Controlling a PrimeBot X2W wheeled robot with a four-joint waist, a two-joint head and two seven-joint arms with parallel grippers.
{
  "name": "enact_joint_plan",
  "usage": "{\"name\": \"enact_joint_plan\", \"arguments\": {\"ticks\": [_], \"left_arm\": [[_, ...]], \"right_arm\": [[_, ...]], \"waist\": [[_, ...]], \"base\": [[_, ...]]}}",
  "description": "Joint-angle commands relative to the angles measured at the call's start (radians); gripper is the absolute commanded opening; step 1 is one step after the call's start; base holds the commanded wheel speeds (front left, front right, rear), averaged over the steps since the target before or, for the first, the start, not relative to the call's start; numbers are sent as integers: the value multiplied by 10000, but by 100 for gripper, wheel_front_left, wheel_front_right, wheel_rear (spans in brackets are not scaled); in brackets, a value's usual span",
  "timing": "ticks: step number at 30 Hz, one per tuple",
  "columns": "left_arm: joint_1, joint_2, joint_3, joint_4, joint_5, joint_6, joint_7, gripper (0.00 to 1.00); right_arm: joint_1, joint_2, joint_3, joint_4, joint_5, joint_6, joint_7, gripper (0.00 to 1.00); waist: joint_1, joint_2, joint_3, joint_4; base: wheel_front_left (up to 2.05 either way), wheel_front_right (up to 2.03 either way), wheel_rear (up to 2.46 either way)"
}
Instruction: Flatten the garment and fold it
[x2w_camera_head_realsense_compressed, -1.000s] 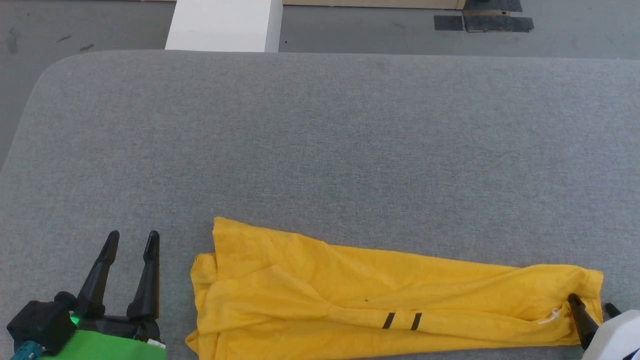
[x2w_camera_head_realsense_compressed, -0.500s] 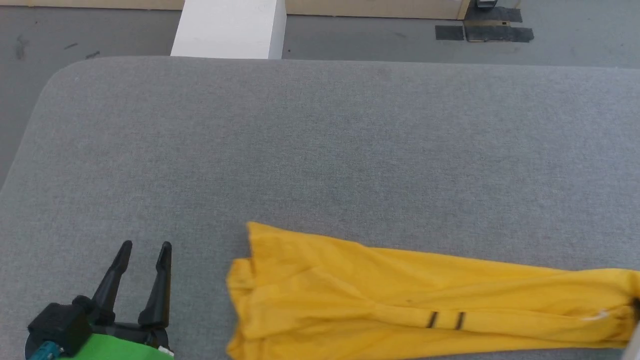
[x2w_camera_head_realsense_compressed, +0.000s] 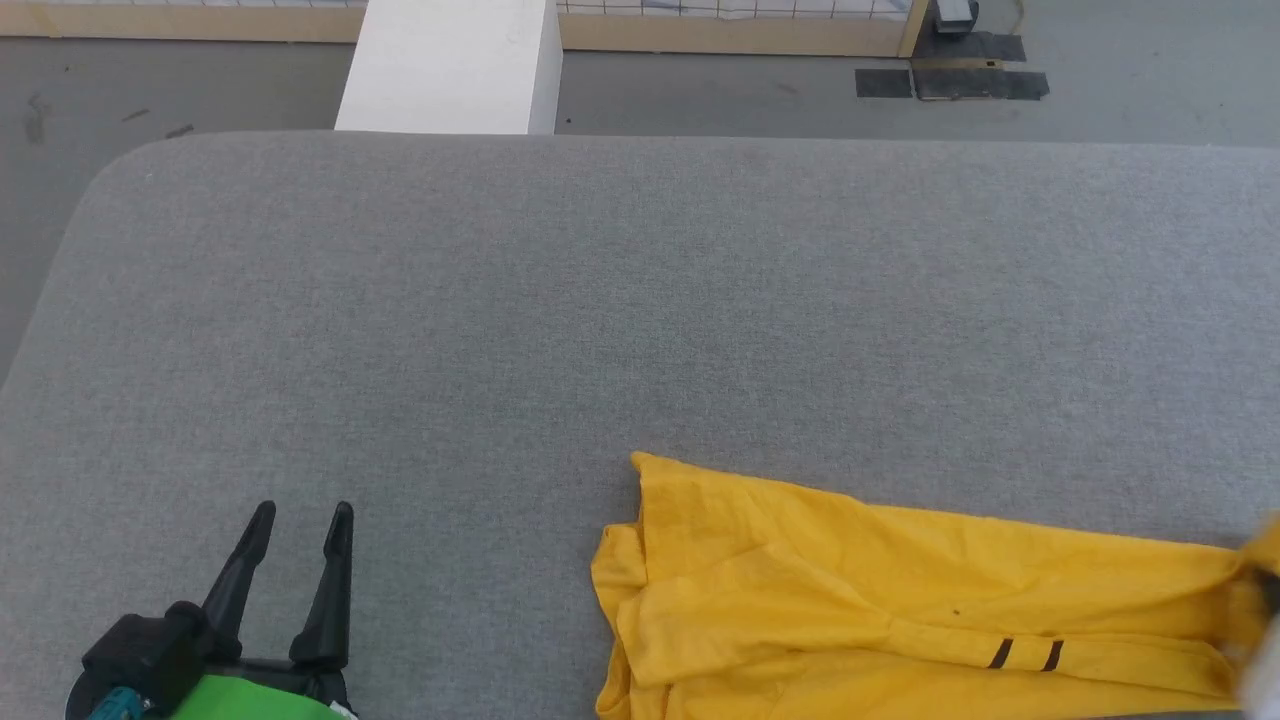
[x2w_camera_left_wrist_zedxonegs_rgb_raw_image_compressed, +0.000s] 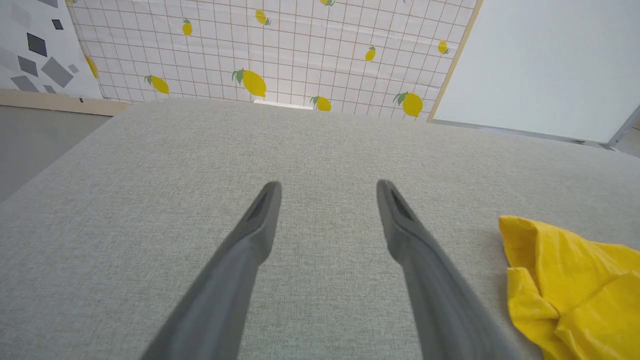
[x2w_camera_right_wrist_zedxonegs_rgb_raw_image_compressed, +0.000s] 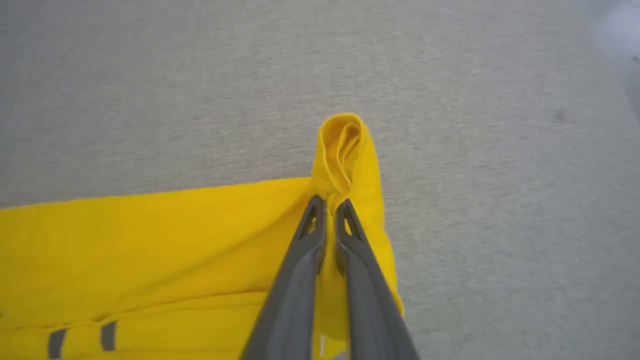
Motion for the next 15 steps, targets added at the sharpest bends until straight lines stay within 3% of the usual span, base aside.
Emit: {"name": "enact_joint_plan", "arguments": {"ticks": [1, 9, 15], "left_arm": [[-8, -63, 21, 55, 209, -42, -37, 100], [0, -108, 111, 87, 332, -48, -38, 100], [-60, -138, 47, 144, 334, -54, -38, 100]], "right_arm": [[60, 120, 541, -244, 446, -13, 252, 0], [150, 51, 3662, -1667, 1737, -13, 1573, 0], [-649, -159, 5862, -1916, 2070, -13, 1977, 0]], "waist": [[0, -1, -42, -2], [0, -1, -153, 55], [0, -1, -154, 169]], "base": [[0, 0, 0], [0, 0, 0], [0, 0, 0]]}}
